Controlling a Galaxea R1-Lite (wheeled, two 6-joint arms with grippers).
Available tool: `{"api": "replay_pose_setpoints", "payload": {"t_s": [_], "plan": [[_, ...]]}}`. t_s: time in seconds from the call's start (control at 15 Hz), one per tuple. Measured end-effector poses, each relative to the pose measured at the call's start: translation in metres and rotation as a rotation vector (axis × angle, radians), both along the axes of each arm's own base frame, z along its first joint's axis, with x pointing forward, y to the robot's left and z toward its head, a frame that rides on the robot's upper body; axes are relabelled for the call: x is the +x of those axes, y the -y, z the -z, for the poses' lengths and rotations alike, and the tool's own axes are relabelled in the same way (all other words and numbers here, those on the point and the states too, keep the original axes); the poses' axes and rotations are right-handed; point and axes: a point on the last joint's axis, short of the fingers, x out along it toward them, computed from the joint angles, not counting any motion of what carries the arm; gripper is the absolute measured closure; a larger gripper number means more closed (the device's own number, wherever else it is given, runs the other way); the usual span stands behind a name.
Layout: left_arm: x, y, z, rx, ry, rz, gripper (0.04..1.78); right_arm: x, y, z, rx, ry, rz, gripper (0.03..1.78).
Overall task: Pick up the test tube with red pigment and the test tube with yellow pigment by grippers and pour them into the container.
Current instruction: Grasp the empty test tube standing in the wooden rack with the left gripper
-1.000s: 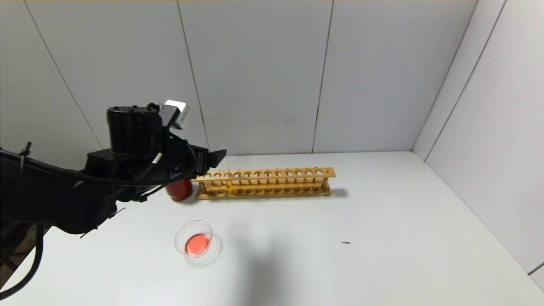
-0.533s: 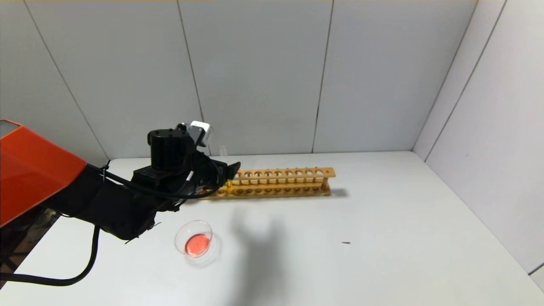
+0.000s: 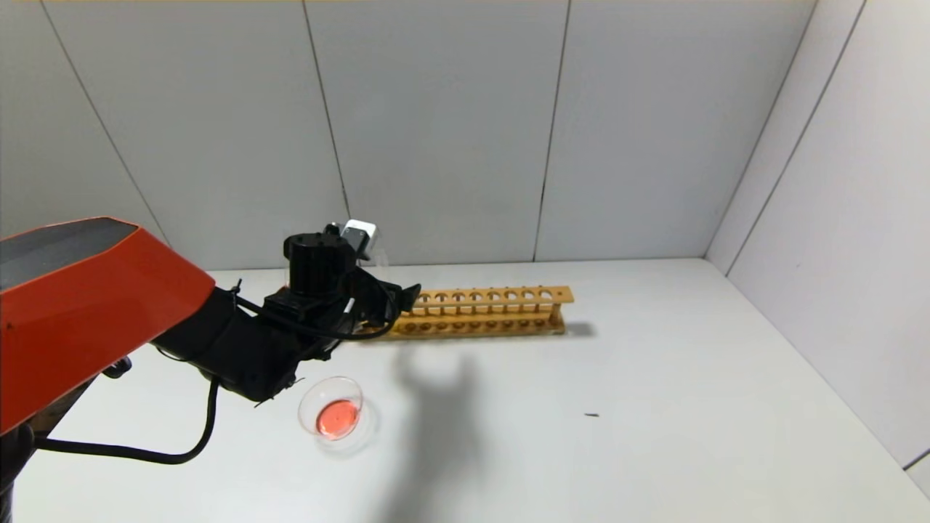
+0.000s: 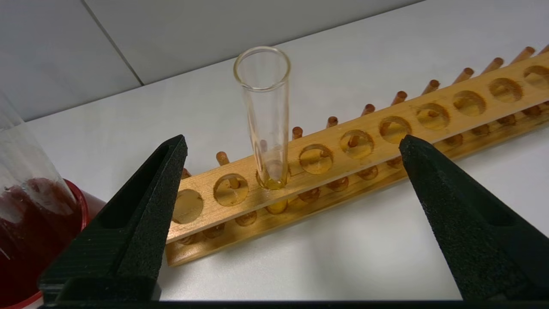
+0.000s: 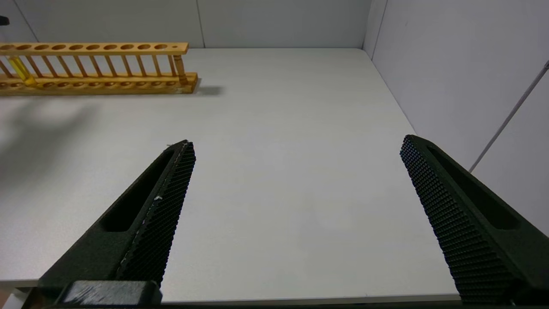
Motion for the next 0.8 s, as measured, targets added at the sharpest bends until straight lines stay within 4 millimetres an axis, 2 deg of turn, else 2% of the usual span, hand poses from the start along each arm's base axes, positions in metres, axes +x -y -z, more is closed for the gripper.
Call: {"api": "replay_pose_setpoints", "payload": {"t_s": [0.6, 0.8], "plan": [[0.018, 0.002, 0.020, 0.005, -0.028, -0.013, 0.09, 0.000, 0.000, 0.000, 0.000, 0.000, 0.000, 0.06], [0.021, 0.002, 0.023, 0.006, -0.028, -0.015, 0.23, 0.000, 0.000, 0.000, 0.000, 0.000, 0.000, 0.06]]}}
